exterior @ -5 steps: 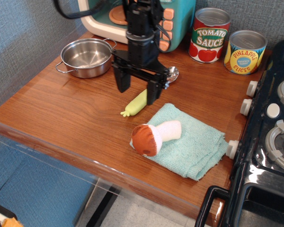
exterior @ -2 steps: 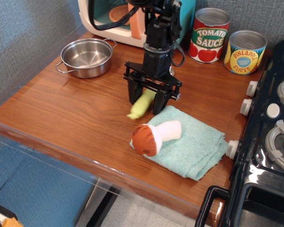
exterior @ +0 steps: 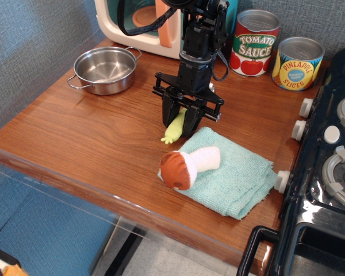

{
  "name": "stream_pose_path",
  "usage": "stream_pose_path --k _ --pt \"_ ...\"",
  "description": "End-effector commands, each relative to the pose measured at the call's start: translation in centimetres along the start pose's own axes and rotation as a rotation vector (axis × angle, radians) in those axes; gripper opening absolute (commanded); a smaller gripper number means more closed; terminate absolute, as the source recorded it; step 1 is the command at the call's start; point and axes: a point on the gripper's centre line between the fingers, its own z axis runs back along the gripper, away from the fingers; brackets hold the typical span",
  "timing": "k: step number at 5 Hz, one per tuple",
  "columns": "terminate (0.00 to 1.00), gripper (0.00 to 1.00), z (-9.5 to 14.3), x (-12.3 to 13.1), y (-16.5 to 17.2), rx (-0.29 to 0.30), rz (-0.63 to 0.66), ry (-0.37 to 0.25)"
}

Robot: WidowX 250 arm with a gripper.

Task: Pick up the spoon and put it on the left hand bottom corner of the table.

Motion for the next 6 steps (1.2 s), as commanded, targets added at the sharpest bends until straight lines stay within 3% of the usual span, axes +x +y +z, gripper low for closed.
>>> stream_pose_path --k 1,2,3,5,6 --pt "0.00 0.00 10.4 -0.8 2.6 -0.044 0.013 -0.345" --pt "0.00 0.00 12.0 -4.1 6.1 -0.094 0.063 -0.302" --pt "0.00 0.00 10.5 -7.6 9.3 -0.149 0.026 -0.232" --pt "0.00 0.00 6.9 -14.2 12.6 -0.096 -0.109 -0.097" --pt "0.00 0.00 5.2 -15.5 13.9 -0.048 -0.102 -0.033"
